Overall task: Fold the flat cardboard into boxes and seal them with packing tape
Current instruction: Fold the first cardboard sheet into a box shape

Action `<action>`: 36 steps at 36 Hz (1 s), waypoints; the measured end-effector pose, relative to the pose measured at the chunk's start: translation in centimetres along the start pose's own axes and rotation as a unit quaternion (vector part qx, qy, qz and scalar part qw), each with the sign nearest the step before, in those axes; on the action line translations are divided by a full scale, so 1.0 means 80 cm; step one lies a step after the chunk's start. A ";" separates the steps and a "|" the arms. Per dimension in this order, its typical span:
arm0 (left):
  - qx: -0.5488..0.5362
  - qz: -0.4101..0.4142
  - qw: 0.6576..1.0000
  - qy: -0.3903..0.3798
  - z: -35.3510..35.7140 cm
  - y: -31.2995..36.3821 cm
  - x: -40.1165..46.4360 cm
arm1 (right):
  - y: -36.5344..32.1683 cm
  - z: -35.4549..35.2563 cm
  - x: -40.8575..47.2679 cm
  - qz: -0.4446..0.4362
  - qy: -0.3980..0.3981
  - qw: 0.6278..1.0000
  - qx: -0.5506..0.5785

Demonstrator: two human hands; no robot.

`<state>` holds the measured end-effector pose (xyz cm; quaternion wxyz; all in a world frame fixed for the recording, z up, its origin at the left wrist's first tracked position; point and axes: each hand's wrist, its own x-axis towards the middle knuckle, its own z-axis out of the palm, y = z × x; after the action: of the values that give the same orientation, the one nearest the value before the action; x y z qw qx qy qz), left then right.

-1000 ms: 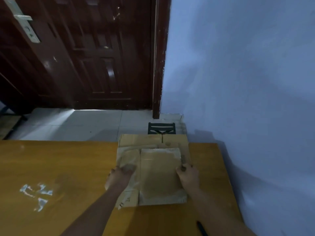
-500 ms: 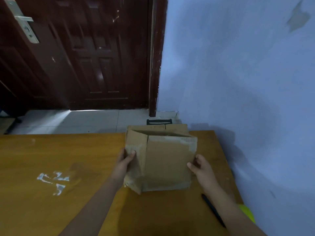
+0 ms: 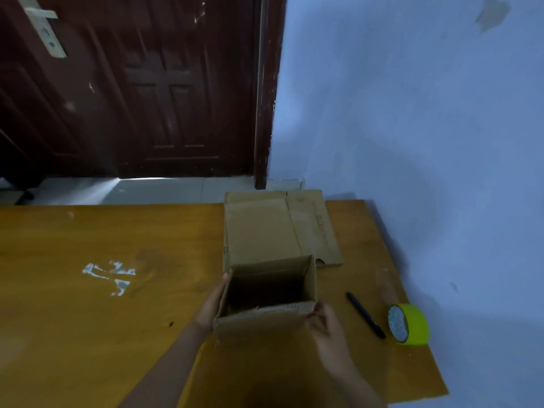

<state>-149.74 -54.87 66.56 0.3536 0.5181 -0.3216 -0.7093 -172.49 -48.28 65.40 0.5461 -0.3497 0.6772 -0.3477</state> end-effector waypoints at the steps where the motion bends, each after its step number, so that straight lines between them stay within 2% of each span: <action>1: 0.024 0.011 1.000 0.011 -0.007 -0.001 -0.004 | 0.006 -0.001 -0.003 0.010 -0.001 1.000 -0.004; 4: 0.085 0.016 0.995 0.050 -0.027 -0.011 -0.007 | 0.010 -0.009 -0.014 0.003 0.000 1.000 -0.015; 8: 0.086 0.066 0.987 0.119 -0.016 -0.003 -0.031 | -0.005 -0.023 -0.021 -0.043 0.022 0.999 0.010; 11: 0.077 0.083 0.984 0.138 -0.005 0.000 -0.043 | -0.020 -0.030 -0.014 -0.073 0.013 0.997 0.005; 17: 0.043 0.060 0.990 0.117 0.016 -0.009 -0.050 | -0.037 -0.017 0.007 -0.061 -0.067 0.996 -0.005; 21: 0.025 0.056 0.990 0.124 0.022 -0.012 -0.054 | -0.042 -0.012 0.011 -0.059 -0.066 0.996 0.009; 29: 0.105 0.028 0.988 0.106 0.023 0.004 -0.045 | -0.050 -0.012 0.026 0.012 -0.037 0.999 0.004; 32: 0.105 0.032 0.987 0.114 0.022 0.013 -0.050 | -0.061 -0.015 0.015 -0.022 -0.038 0.999 -0.004; 36: 0.127 0.143 0.972 0.139 0.022 0.015 -0.060 | -0.065 -0.018 -0.011 -0.132 0.002 0.991 -0.027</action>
<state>-150.17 -51.32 70.42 0.4238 0.6010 -0.4278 -0.5255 -173.30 -50.08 70.51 0.4849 -0.4496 0.6352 -0.3990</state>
